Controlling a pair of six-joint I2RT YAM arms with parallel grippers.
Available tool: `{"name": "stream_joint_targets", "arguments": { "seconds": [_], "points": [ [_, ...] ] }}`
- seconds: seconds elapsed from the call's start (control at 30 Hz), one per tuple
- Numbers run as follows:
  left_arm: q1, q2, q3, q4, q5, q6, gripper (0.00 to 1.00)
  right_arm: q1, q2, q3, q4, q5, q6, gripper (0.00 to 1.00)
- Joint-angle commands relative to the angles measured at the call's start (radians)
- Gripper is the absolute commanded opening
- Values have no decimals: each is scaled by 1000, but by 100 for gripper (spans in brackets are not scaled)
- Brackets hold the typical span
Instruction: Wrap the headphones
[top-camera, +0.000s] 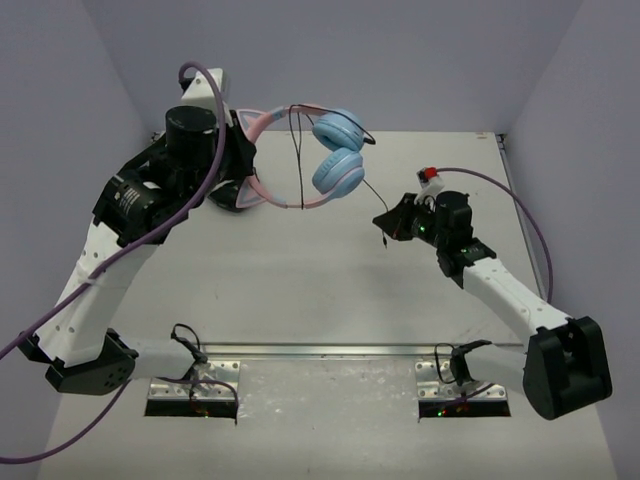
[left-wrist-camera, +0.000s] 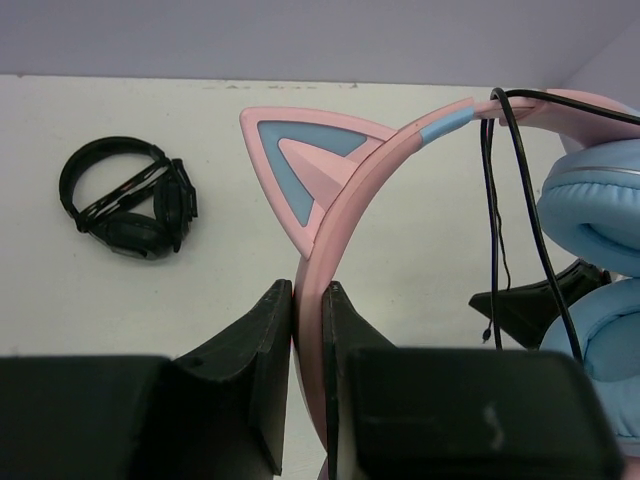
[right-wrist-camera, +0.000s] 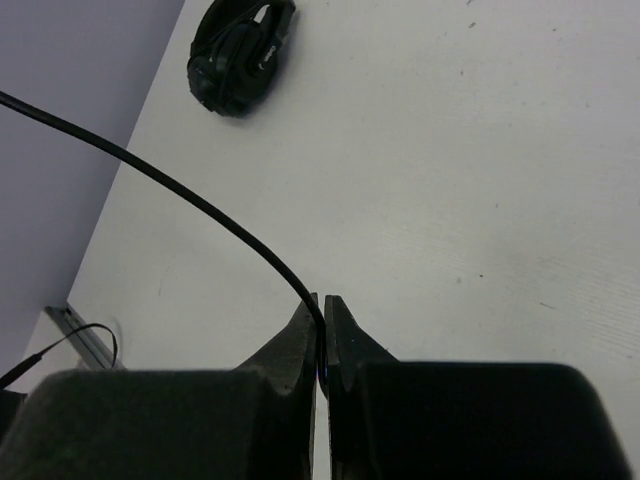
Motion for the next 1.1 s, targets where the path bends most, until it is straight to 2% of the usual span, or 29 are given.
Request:
{"name": "stream_joint_targets", "arguments": {
  "seconds": [0.0,0.1,0.37,0.53,0.67,0.83,1.07],
  "points": [
    [-10,-48,14,83,20,-2,1,-60,-14,67,-23,-22,-45,1],
    [-9,-57,4,65,18,-4,0,-95,-1,94,-40,-54,-57,1],
    [-9,-95,-11,181,-12,-59,0,-85,49,108,-4,-209,-25,1],
    [-9,-74,-5,270,-132,-117,0,65,26,105,-50,-148,-68,1],
    [2,30,89,226,-352,-136,0,140,-24,78,-46,-88,-39,1],
    [143,93,104,281,-321,-130,0,231,-70,108,-127,-55,-32,1],
    [163,173,40,357,-400,-105,1,355,-60,284,-352,-18,-134,1]
  ]
}}
